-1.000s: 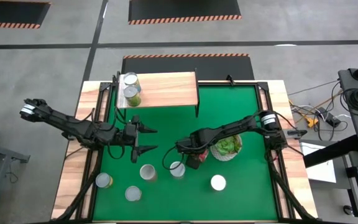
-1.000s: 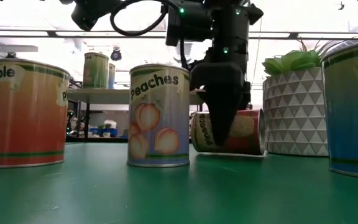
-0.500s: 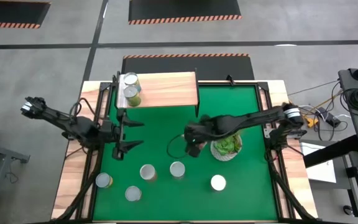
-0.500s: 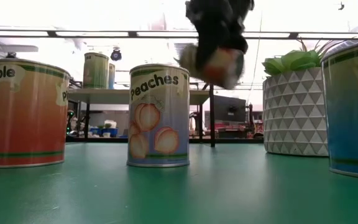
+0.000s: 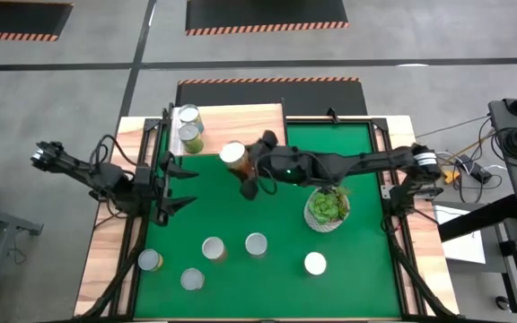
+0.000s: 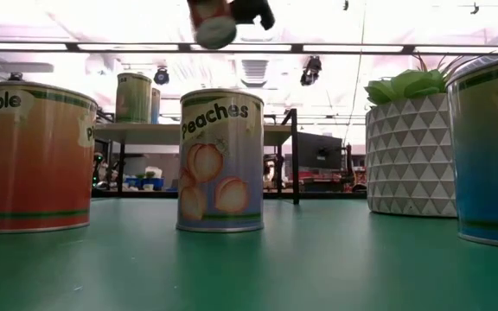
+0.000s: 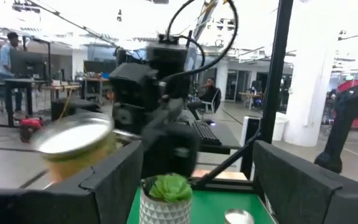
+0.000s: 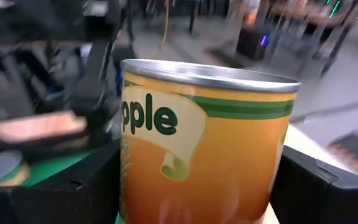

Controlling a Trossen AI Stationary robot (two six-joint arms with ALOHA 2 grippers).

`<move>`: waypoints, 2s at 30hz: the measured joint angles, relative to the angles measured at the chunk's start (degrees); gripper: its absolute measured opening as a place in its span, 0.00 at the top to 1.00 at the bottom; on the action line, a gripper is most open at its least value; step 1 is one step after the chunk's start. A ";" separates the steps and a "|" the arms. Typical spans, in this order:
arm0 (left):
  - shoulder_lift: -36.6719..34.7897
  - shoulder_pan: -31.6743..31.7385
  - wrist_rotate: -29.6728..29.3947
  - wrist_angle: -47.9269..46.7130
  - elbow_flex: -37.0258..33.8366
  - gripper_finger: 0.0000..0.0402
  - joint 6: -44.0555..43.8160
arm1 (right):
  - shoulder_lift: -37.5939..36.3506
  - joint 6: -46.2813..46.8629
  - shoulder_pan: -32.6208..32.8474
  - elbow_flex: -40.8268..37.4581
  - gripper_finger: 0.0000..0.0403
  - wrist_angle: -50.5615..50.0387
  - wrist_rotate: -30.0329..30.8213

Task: Pick and place cans onto a shelf
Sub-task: Put the top canned pineapple on the shelf

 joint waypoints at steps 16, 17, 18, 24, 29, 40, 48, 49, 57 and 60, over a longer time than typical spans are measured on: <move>-3.79 -0.13 1.41 -1.96 -1.76 0.29 -0.18 | 19.90 -5.37 -10.20 0.37 0.25 30.68 -0.02; -3.79 -0.13 1.41 -1.97 -1.76 0.29 -0.16 | 20.14 -5.47 -10.40 0.56 0.25 30.64 -0.11; -3.79 -0.13 1.41 -1.99 -1.76 0.29 -0.13 | 20.44 -5.94 -10.47 0.65 0.25 30.72 -0.07; -3.77 -0.13 1.41 -1.99 -1.76 0.29 0.41 | 20.71 -7.72 -11.33 0.80 0.25 30.80 -0.10; -3.75 -0.13 1.41 -1.97 -1.76 0.29 0.43 | 20.71 -7.70 -12.15 0.74 0.23 28.65 -0.11; -3.75 -0.13 1.41 -1.97 -1.76 0.29 0.43 | 20.71 -4.29 -13.20 0.70 0.15 23.36 -0.57; -3.75 -0.13 1.41 -2.09 -1.76 0.29 0.43 | 18.67 -4.31 -12.83 2.95 0.14 16.95 -0.57; -3.75 -0.13 1.41 -2.12 -1.74 0.29 0.43 | 18.27 -4.22 -12.81 3.32 0.14 15.76 -0.57; -3.75 -0.13 1.41 -2.38 -1.76 0.29 0.43 | 13.11 -3.79 -12.13 5.91 0.15 2.61 -0.64; -3.75 -0.13 1.41 -2.41 -1.76 0.29 0.61 | 10.91 -4.03 -11.87 7.71 0.16 -4.73 -0.78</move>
